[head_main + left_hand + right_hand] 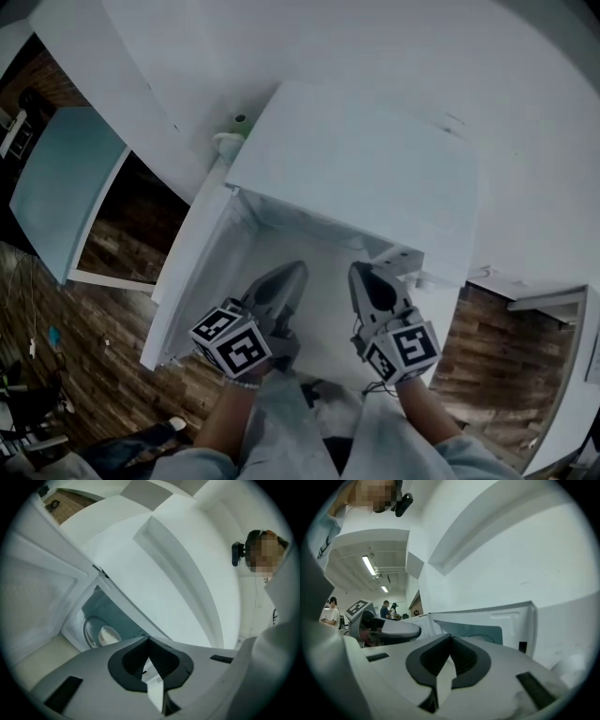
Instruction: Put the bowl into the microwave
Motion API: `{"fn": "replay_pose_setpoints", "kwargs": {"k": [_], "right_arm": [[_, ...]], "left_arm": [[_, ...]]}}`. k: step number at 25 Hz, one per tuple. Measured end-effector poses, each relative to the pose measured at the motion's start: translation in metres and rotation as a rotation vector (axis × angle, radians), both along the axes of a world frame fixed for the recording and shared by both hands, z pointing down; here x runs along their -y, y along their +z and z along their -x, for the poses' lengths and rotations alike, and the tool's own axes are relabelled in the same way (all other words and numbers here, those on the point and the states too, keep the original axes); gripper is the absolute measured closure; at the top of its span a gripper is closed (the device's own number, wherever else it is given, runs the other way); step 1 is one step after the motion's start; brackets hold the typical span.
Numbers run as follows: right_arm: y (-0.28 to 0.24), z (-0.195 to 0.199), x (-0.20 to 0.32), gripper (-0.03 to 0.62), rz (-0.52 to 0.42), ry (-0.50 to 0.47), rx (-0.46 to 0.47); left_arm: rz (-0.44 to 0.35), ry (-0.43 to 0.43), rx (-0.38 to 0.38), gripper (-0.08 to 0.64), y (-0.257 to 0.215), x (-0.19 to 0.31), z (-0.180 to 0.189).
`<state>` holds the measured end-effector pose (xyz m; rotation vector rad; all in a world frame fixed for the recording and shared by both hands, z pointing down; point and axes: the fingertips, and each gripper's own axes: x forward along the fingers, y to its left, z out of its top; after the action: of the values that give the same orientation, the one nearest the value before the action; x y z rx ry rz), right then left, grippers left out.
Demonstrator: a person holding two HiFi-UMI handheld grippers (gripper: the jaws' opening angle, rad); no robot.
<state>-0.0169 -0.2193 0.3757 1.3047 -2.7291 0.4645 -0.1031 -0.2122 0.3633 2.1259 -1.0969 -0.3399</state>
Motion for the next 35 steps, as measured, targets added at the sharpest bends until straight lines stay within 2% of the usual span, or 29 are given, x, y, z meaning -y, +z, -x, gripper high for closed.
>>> {"fn": "replay_pose_setpoints", "kwargs": {"k": [5,10,16,24,29,35], "right_arm": [[-0.023,-0.008,-0.011,0.591,-0.039,-0.006,0.012],[-0.042,-0.013,-0.023,0.591,-0.066,-0.008,0.039],[-0.063,-0.020,-0.034,0.591,-0.102,0.012,0.051],[-0.073,-0.019,-0.043,0.591,-0.111,0.016,0.047],[-0.071,-0.012,-0.046,0.591,-0.104,-0.004,0.041],[-0.069,-0.006,-0.050,0.591,-0.095,-0.028,0.034]], "left_arm": [[-0.087,0.043,0.121,0.561,-0.025,-0.016,-0.009],[-0.117,0.027,0.173,0.561,-0.039,-0.029,-0.009],[-0.132,0.033,0.160,0.561,-0.056,-0.044,-0.013],[-0.178,0.060,0.198,0.561,-0.065,-0.055,-0.025],[-0.175,0.060,0.239,0.561,-0.060,-0.058,-0.024],[-0.161,0.053,0.235,0.561,-0.057,-0.061,-0.020]]}}
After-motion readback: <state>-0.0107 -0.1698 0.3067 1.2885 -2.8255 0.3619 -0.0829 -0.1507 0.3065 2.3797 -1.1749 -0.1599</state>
